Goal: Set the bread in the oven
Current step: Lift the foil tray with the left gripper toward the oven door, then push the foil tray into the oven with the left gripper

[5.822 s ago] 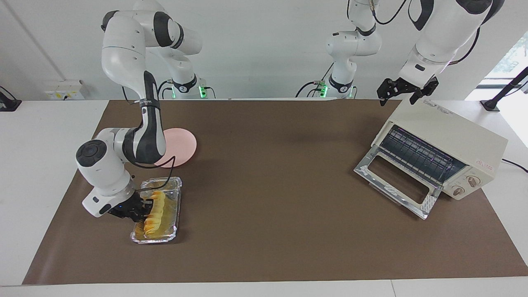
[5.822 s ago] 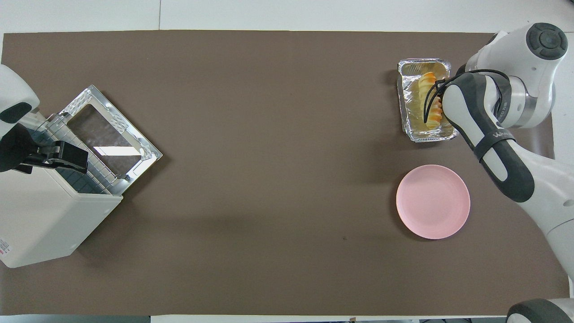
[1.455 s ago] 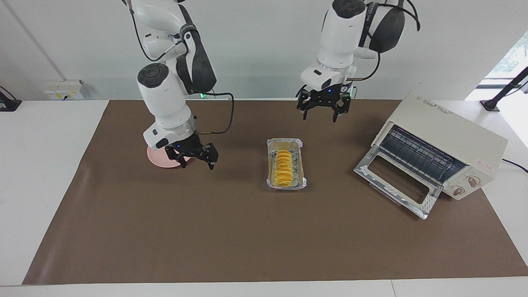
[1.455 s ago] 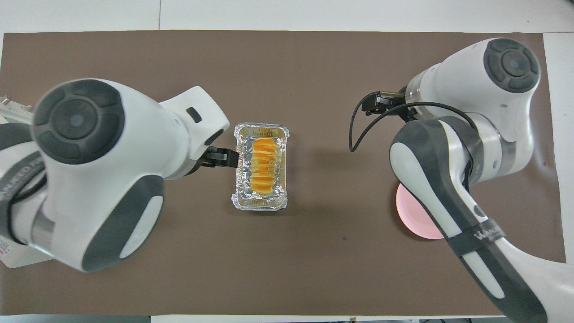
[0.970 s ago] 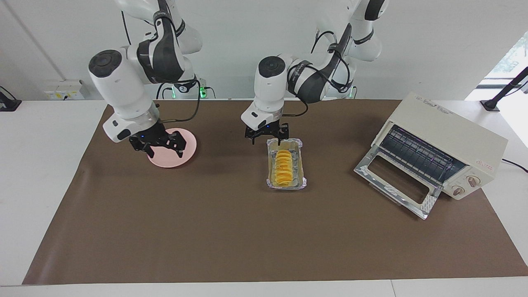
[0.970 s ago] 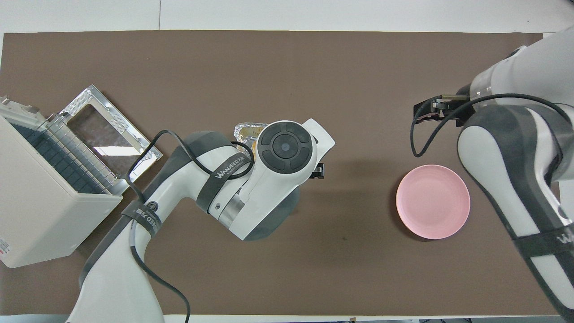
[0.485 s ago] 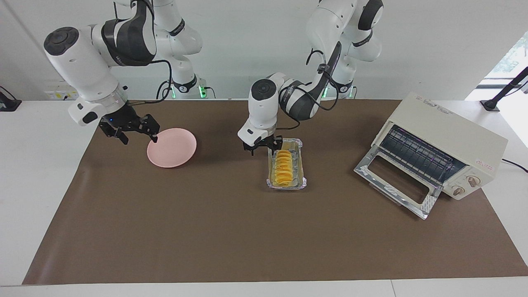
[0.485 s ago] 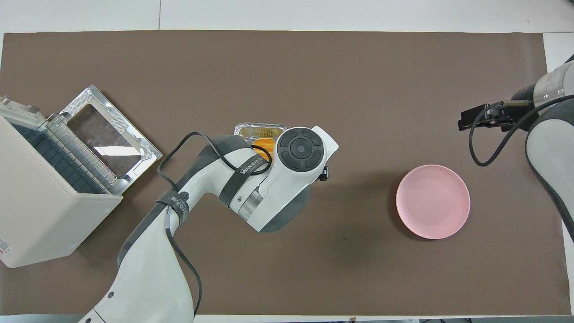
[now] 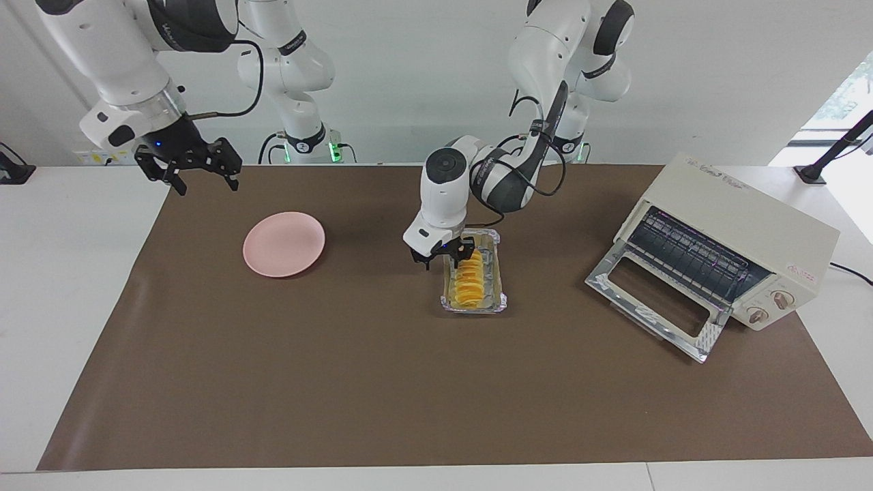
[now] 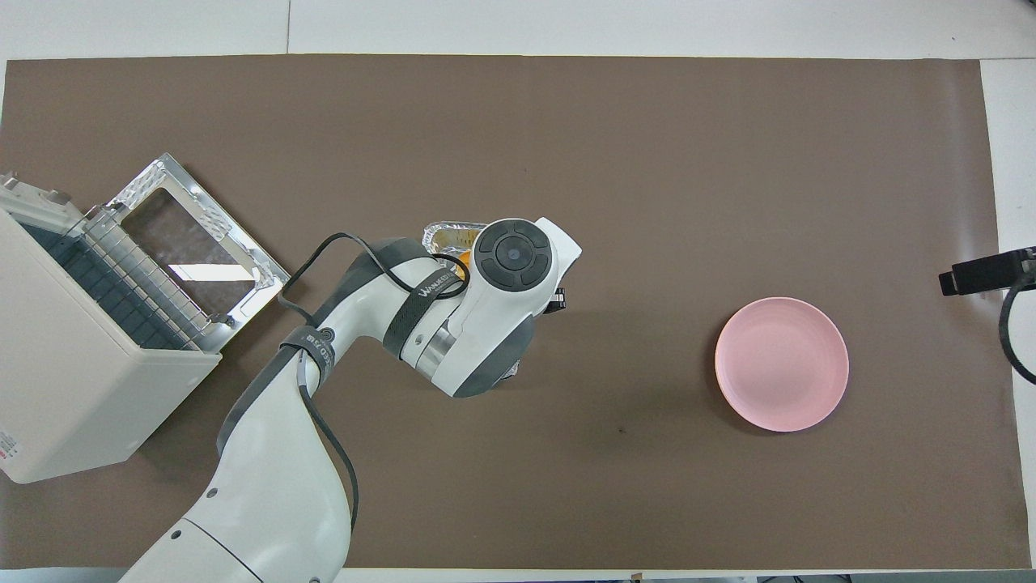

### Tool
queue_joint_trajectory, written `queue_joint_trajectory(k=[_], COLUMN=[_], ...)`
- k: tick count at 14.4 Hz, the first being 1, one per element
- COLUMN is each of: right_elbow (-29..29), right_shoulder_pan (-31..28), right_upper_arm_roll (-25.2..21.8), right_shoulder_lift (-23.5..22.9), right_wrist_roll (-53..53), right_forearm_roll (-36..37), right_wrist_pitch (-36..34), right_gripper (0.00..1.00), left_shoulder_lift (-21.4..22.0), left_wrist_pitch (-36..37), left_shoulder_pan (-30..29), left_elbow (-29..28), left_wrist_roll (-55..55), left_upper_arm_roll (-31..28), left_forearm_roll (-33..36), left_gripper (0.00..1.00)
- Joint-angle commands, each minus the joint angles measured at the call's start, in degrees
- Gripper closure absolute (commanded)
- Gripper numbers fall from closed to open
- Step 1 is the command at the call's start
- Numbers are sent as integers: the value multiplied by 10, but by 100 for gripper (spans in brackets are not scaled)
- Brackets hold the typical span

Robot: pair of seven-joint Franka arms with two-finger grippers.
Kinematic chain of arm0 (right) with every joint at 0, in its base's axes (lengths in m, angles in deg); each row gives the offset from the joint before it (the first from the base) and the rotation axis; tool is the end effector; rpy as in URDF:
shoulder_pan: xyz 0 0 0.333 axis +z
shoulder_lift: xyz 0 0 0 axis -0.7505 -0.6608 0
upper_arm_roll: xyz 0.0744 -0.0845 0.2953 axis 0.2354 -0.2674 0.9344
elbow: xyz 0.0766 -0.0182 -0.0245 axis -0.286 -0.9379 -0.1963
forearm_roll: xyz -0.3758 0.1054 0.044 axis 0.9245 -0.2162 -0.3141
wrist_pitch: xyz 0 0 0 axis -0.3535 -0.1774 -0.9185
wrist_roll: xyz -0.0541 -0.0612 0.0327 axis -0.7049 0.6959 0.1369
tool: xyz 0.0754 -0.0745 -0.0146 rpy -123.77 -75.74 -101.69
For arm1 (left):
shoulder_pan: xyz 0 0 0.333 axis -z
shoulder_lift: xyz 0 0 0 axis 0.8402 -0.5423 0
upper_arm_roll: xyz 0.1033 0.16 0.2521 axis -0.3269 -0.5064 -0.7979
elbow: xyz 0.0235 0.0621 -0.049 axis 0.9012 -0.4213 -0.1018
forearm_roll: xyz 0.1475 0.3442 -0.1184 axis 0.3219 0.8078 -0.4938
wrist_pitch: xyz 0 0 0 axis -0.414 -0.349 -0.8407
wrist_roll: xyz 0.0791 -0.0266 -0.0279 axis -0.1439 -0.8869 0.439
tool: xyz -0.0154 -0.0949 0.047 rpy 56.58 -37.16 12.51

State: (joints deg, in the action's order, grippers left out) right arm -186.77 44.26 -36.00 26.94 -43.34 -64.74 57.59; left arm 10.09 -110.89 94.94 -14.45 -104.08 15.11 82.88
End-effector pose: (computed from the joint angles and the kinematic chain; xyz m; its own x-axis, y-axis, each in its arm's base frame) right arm 0.5159 -0.0614 0.6171 0.9945 0.1014 -0.0251 0.1005 -0.9943 -0.0344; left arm 0.4891 -0.4494 0.3187 0.9984 -0.0343 -0.0439 -0.0343 -0.9994 -0.0001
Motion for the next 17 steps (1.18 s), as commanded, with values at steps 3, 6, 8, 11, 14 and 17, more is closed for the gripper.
queue_joint_trajectory(k=[3, 6, 8, 11, 14, 17], right_elbow=[11, -7, -6, -5, -5, -5], right_shoulder_pan=[-15, -15, -13, -9, -8, -9], right_upper_arm_roll=[10, 12, 13, 13, 12, 12], right_shoulder_lift=[-12, -19, -20, -19, -15, -13], right_wrist_roll=[-6, -19, -19, -19, -19, -17], right_forearm_roll=[7, 9, 20, 26, 25, 25], right_wrist_pitch=[-15, -6, -4, -6, -10, -15], right_gripper=[0, 0, 0, 0, 0, 0], left_shoulder_lift=[5, 1, -8, -2, 2, -16], left_wrist_pitch=[-5, 78, 132, 188, 189, 183], left_shoulder_pan=[-4, -13, -15, -13, -13, -30], left_elbow=[-8, 46, 95, 144, 175, 201], left_wrist_roll=[-8, -34, -68, -85, -85, -81], left_upper_arm_roll=[1, 0, -7, -53, -120, -188], left_forearm_roll=[8, 1, 3, 3, 2, 6], left_gripper=[100, 100, 100, 100, 100, 100])
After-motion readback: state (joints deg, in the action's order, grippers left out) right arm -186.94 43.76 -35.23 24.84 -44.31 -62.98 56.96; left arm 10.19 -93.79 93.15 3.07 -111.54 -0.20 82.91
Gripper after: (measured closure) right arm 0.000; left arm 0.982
